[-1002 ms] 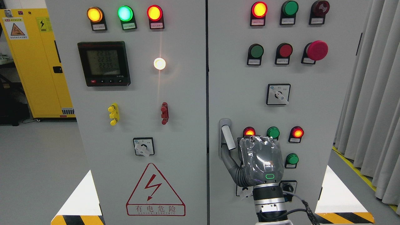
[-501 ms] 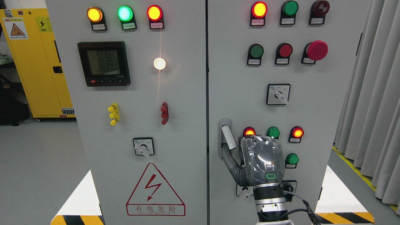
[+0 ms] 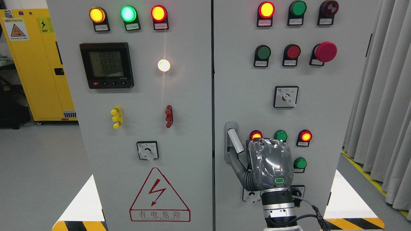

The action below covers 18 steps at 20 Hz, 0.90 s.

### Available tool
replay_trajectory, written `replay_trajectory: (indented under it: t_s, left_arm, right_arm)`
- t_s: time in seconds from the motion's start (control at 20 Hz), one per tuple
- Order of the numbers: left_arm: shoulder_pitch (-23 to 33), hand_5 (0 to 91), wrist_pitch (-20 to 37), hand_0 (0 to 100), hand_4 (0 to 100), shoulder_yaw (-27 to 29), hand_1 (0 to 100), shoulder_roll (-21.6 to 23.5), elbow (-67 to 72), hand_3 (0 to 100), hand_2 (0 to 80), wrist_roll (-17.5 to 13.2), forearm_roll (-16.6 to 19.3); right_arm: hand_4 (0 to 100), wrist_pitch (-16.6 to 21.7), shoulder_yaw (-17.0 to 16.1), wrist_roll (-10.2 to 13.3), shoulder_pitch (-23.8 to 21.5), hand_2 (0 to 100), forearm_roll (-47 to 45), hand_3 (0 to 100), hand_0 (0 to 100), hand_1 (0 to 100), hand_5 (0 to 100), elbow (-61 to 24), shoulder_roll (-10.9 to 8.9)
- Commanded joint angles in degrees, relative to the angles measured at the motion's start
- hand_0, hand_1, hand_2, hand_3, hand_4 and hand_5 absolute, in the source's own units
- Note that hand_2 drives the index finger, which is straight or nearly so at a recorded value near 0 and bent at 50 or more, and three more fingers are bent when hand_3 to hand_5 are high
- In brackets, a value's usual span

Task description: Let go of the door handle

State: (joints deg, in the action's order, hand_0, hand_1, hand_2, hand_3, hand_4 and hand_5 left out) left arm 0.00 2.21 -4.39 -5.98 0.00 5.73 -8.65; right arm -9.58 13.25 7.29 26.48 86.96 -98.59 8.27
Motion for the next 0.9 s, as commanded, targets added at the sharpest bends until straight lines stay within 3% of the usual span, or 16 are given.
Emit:
replay_trajectory:
  t_s: [0.0, 0.85]
  left_arm:
    - [-0.44, 0.0, -0.01, 12, 0, 0.00, 56, 0.00, -0.79, 0, 0.0, -0.02, 0.03]
    - [-0.44, 0.0, -0.01, 12, 0, 0.00, 56, 0.00, -0.79, 0, 0.0, -0.02, 0.03]
  right_arm:
    - [100, 0.00, -0.07, -0.08, -0.20, 95, 0.05, 100, 55, 36, 100, -0.20, -0.01]
    - [100, 0.00, -0.33, -0.08, -0.29, 94, -0.04, 100, 52, 37, 100, -0.90, -0.01]
